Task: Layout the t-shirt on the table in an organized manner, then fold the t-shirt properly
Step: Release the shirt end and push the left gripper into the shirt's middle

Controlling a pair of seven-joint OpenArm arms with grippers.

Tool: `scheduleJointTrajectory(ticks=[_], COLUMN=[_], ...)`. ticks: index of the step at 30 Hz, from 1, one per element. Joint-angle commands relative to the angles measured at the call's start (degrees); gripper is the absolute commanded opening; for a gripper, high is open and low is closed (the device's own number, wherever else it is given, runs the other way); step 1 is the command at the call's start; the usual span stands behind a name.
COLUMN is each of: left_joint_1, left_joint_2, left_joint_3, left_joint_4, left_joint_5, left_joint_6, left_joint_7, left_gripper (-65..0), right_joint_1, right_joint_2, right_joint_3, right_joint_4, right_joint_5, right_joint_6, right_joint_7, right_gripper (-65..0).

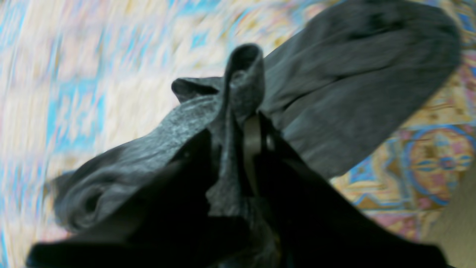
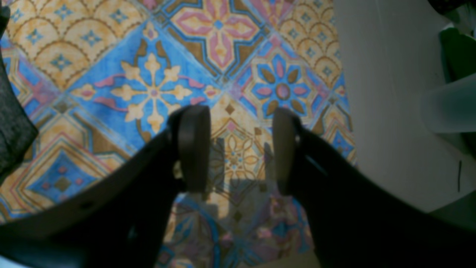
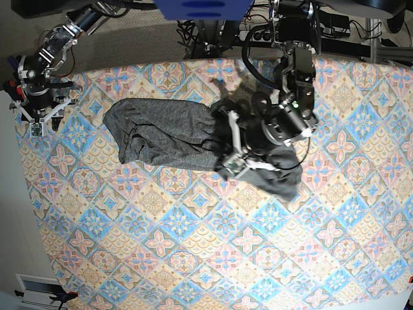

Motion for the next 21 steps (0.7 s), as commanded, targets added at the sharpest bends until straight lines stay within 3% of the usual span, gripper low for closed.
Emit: scheduleJointTrajectory(ticks=[1,9,12,17,21], left_joint_1=[-0.61,-1.31,-1.31,-0.87,-1.13], left_joint_2=[0.17,0.08,-0.1,-0.27,-0.36], left_joint_3=[0.45,2.83,2.83,3.09,8.28], left_joint_4=[-0.53,-7.82,-7.82,-7.65,-7.65], left_joint_5=[-0.87,-1.04,-1.04,-1.48,-1.48], left_joint_6=[0.12,0.12,0.12,0.12,0.12], left_joint_7=[-1.24,-1.33,-1.16,-0.98,-1.16], left_gripper=[-62.9,-60.1,-53.0,-35.8,-33.3], right_joint_1=[0.57,0.92,0.92,0.92,0.92], right_joint_2=[1.04,1.04,1.04,1.04,1.04], right_joint_3=[0.04,-0.04,-0.04,-0.04,-0.04], right_joint_4=[0.94,0.94,0.94,0.94,0.94], right_joint_5=[0.6,0.6,0.6,0.6,0.6], right_joint_6=[-0.32,-0.32,-0.32,-0.32,-0.32], right_joint_7=[1.29,1.29,1.29,1.29,1.29], right_gripper=[-38.8,-38.8,-38.8,-38.8,-38.8])
